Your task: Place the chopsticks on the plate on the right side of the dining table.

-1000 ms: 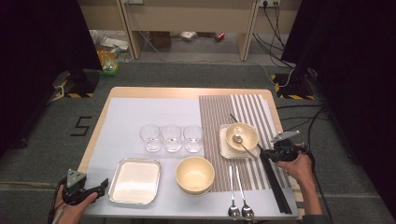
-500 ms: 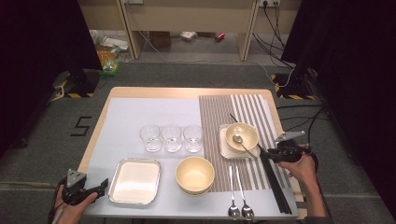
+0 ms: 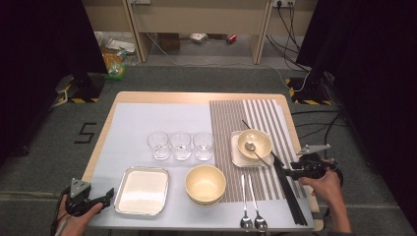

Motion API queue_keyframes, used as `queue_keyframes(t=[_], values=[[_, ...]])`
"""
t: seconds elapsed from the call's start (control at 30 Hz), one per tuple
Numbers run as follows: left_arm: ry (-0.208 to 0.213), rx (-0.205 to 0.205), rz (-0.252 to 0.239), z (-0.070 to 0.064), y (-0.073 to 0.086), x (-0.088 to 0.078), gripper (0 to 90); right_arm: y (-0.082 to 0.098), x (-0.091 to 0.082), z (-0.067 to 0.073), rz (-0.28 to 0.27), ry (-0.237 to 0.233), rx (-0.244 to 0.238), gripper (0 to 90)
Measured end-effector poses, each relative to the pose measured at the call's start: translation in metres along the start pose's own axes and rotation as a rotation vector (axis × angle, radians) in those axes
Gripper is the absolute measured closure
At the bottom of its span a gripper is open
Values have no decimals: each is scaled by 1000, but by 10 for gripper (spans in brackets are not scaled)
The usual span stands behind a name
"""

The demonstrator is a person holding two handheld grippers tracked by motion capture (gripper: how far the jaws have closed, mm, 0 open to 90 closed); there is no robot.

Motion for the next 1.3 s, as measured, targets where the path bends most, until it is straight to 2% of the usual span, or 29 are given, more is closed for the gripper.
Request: queue_keyframes(t=[0.13, 0.27, 0.37, 0.47, 0.63, 0.73, 0.9, 1.3], values=[[0, 1, -2, 0, 0, 0, 134, 5, -5, 0, 10, 14, 17, 449], [0, 3, -4, 0, 0, 0, 133, 11, -9, 1, 15, 8, 31, 383], [0, 0, -1, 0, 0, 0, 133, 13, -14, 2, 13, 13, 67, 336], [0, 2, -4, 0, 0, 0, 133, 13, -17, 4, 3, -2, 52, 299], [0, 2, -4, 0, 0, 0, 134, 13, -19, 8, -4, 4, 54, 212], [0, 1, -2, 0, 0, 0, 134, 13, -20, 11, -13, -2, 39, 193], [0, 0, -3, 0, 0, 0, 133, 14, -23, 15, -10, -4, 35, 189], [1, 3, -1, 0, 0, 0, 134, 23, -30, 19, 12, -10, 26, 301]])
Point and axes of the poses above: each handheld gripper's, and its own axes: x roughly forward along the jaws, y roughly out of its underside, z roughly to its left, the point moved 9 cm from there along x, roughly forward along the jaws, and after that the axes turned 15 degrees about -z, right-handed, at the moved point
